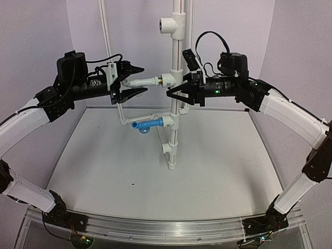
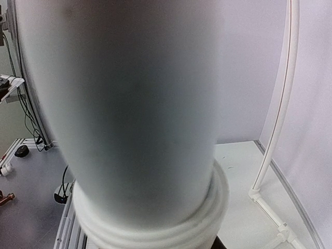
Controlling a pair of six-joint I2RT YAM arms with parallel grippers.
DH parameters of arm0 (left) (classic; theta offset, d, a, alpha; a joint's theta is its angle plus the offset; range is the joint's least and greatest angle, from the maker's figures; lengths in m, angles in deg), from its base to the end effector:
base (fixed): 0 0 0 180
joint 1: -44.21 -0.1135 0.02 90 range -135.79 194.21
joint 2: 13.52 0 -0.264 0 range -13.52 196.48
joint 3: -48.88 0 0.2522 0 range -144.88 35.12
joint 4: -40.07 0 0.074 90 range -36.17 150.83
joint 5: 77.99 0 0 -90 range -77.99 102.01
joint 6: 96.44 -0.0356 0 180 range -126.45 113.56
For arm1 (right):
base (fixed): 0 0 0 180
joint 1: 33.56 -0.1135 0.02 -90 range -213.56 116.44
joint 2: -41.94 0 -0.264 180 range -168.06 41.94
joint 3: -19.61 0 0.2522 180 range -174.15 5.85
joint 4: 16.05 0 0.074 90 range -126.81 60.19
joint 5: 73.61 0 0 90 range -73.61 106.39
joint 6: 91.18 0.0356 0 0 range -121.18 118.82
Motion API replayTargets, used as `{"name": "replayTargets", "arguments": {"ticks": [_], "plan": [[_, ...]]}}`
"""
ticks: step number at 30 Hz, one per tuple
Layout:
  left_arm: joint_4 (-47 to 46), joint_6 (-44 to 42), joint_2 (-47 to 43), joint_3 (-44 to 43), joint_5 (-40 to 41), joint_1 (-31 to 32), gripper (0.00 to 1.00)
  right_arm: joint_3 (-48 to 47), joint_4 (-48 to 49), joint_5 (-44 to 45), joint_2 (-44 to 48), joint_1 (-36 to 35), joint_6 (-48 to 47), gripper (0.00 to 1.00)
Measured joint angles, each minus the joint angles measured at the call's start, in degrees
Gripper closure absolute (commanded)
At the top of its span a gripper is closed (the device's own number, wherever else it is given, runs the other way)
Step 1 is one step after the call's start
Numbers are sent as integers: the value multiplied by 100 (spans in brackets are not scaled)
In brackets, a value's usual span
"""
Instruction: Install the water faucets
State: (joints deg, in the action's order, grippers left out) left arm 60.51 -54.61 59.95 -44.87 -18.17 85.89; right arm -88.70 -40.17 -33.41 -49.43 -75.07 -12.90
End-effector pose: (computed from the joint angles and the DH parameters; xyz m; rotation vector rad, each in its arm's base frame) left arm 0.2019 -0.2037 0.4537 1.3701 0.7918 -0.3251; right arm 0.2544 0.2615 0.4388 -1.3400 1.1698 1.1116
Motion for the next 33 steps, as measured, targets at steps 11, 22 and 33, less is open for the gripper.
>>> {"name": "replayTargets", "arguments": {"ticks": [11, 22, 33], "plan": [[481, 562, -489, 55, 290, -21, 0, 9, -6, -21, 15, 61, 48, 100], [1426, 2622, -1329, 3, 1104, -22, 0, 68, 4, -53, 83, 242, 257, 100], [3678, 6898, -172, -1864, 2016, -55, 0, 361, -82, 2, 417, 285, 245, 100]]}}
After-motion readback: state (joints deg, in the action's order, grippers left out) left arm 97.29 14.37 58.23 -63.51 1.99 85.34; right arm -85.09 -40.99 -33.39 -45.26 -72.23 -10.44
